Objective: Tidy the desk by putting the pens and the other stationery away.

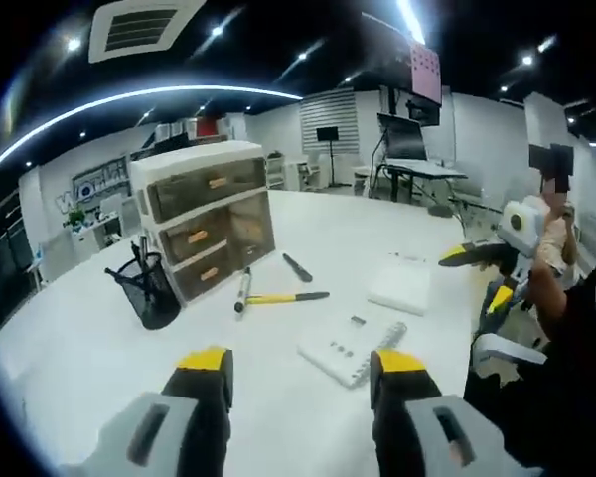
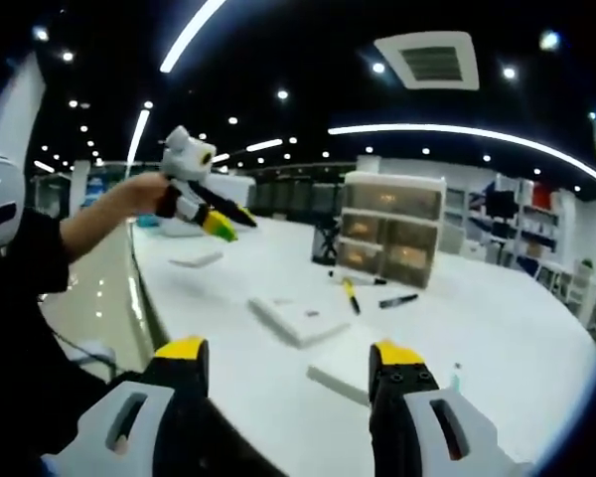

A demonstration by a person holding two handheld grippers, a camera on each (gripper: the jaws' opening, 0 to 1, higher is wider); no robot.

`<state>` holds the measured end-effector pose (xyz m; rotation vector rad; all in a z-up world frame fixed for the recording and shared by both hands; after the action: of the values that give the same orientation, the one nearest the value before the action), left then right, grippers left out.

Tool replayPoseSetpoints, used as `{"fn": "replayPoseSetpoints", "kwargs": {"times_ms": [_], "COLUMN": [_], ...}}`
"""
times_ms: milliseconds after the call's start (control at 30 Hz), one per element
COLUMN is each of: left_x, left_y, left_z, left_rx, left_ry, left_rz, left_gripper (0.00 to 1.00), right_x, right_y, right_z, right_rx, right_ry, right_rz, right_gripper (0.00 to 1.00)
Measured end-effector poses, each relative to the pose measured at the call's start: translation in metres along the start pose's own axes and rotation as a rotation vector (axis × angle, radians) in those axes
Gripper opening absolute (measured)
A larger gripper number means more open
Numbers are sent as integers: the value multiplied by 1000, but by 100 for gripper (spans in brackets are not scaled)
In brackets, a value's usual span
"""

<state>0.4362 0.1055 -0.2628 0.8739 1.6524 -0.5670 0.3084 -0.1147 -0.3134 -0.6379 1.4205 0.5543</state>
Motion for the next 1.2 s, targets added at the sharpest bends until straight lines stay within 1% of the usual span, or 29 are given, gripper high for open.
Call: {"fn": "replayPoseSetpoints", "kwargs": {"times_ms": [100, 233, 267, 367, 433, 567, 600, 667, 867, 933, 1000, 1067, 1133, 1200], "left_x": [-7, -17, -16, -23, -22, -21, -21, -22, -19, -17, -12, -9, -1, 3], "left_y": [6, 12, 13, 25, 26, 27, 27, 31, 35, 34, 29, 41, 45, 47], "left_z": [12, 29, 30, 49, 57, 76, 80, 89, 113, 121, 127, 137, 145, 154], "left_rx": [1, 12, 11, -9, -6, 15, 12, 1, 7, 8, 5, 11, 13, 13], "left_ry": [36, 66, 69, 98, 129, 175, 181, 200, 265, 285, 307, 345, 394, 403], "left_rz": [14, 1, 2, 32, 47, 12, 3, 5, -3, 6, 19, 33, 50, 36], "left_gripper": [55, 52, 52, 49, 50, 50, 49, 48, 47, 46, 46, 46, 46, 45], "right_x": [2, 4, 4, 4, 4, 5, 5, 5, 9, 11, 12, 14, 15, 16], "right_y": [2, 0, 0, -2, -3, -4, -4, -3, -4, -5, -6, -8, -9, -12], "right_z": [-3, -8, -8, -13, -15, -17, -17, -18, -21, -22, -23, -24, -25, -28], "right_rx": [-2, 4, 4, 13, 15, 18, 19, 18, 17, 19, 23, 27, 29, 38], "right_ry": [0, -4, -4, -14, -19, -30, -34, -41, -38, -39, -40, -39, -37, -39], "right_rz": [5, 11, 12, 20, 26, 37, 40, 48, 62, 67, 74, 78, 82, 86], "right_gripper": [62, 62, 62, 62, 62, 62, 62, 62, 62, 62, 62, 62, 62, 62]}}
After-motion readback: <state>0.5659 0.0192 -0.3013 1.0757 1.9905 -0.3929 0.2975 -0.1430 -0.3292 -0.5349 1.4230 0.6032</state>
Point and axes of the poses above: the point that each gripper's makers call its tool centre point, and the gripper's own axes: z roughly forward along the fingers, y roughly to its left, x roughly out of its underside, the point moved 3 cm from there along -z, roughly backward along the fingers, and after that the axes turned 13 degrees about -y, right-handed, at the moved point
